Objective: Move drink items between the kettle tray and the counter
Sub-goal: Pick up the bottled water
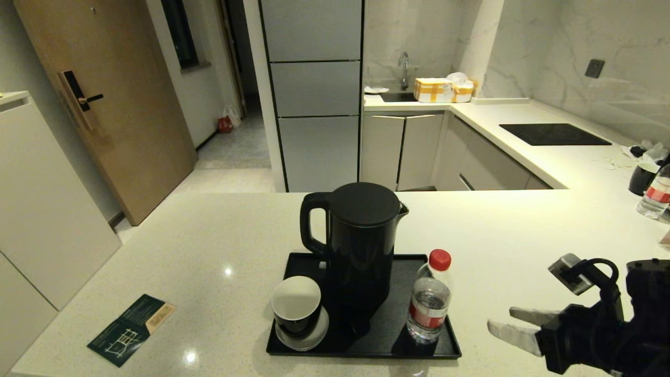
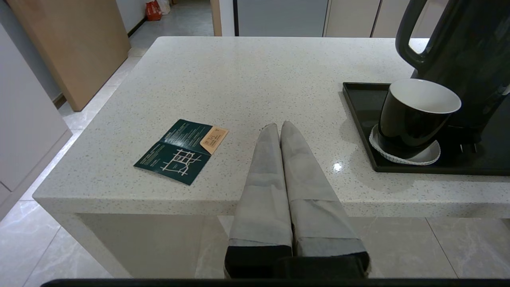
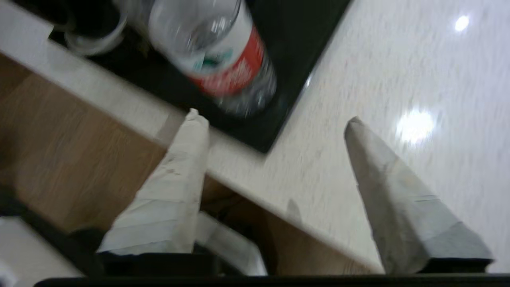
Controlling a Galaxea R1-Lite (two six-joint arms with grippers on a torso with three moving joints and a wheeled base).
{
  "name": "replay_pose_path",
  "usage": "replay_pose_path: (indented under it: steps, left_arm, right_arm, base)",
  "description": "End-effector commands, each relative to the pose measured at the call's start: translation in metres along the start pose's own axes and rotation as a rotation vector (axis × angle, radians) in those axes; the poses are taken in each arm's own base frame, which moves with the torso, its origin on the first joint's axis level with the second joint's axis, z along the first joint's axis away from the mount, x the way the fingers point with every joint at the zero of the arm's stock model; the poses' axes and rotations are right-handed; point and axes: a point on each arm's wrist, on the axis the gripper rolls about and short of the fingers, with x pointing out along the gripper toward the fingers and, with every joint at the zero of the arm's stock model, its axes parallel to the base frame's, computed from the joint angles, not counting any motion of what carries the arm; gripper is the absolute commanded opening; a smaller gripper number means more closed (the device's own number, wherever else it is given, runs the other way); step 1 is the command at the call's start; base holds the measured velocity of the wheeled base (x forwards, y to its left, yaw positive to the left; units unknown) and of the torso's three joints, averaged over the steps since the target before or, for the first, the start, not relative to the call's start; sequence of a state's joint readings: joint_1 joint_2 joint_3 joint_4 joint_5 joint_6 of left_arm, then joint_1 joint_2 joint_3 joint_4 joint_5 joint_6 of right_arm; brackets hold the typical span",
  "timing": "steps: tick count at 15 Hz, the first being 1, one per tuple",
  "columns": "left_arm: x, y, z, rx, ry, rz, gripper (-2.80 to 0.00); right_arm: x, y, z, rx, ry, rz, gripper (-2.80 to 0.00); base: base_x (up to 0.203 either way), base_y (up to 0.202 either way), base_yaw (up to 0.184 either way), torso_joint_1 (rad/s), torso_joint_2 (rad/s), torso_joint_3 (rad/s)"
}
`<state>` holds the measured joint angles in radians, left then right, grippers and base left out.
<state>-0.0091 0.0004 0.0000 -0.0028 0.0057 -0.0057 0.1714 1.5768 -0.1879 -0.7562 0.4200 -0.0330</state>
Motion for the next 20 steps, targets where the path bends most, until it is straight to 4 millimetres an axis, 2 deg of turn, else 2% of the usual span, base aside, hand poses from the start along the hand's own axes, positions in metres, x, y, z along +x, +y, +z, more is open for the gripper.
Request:
replay_pose_path:
  steps: [1,5,7,11,14,20]
  left_arm:
    - [0.0,0.0,0.0,0.0,-0.001,0.0,-2.8]
    - [0.0,0.0,0.0,0.0,-0.001,0.0,-2.8]
    - [0.0,0.0,0.0,0.0,-0.001,0.0,-2.8]
    - [0.0,0.0,0.0,0.0,-0.001,0.0,-2.8]
    - [0.0,0.0,0.0,0.0,-0.001,0.0,-2.8]
    - [0.0,0.0,0.0,0.0,-0.001,0.0,-2.8]
  right_arm:
    - [0.03,-0.009,0.0,-0.028,-0.035,0.012,0.0]
    - [0.066,0.01,0.005,-0.11,-0.072,0.052,0.0]
    - [0.066,0.02,0.012,-0.141,-0.119,0.046,0.0]
    - [0.055,0.018,0.012,-0.125,-0.133,0.014,0.0]
    - [0.061,0.019,0.012,-0.128,-0.125,0.026,0.0]
    - [0.077,0.033,0.013,-0.161,-0.104,0.087,0.0]
  base:
    - [0.0,0.0,0.0,0.0,0.0,0.0]
    - [0.0,0.0,0.0,0.0,0.0,0.0]
    - [0.0,0.0,0.0,0.0,0.0,0.0]
    - [0.0,0.0,0.0,0.0,0.0,0.0]
    - [0.0,0.0,0.0,0.0,0.0,0.0]
    - [0.0,0.0,0.0,0.0,0.0,0.0]
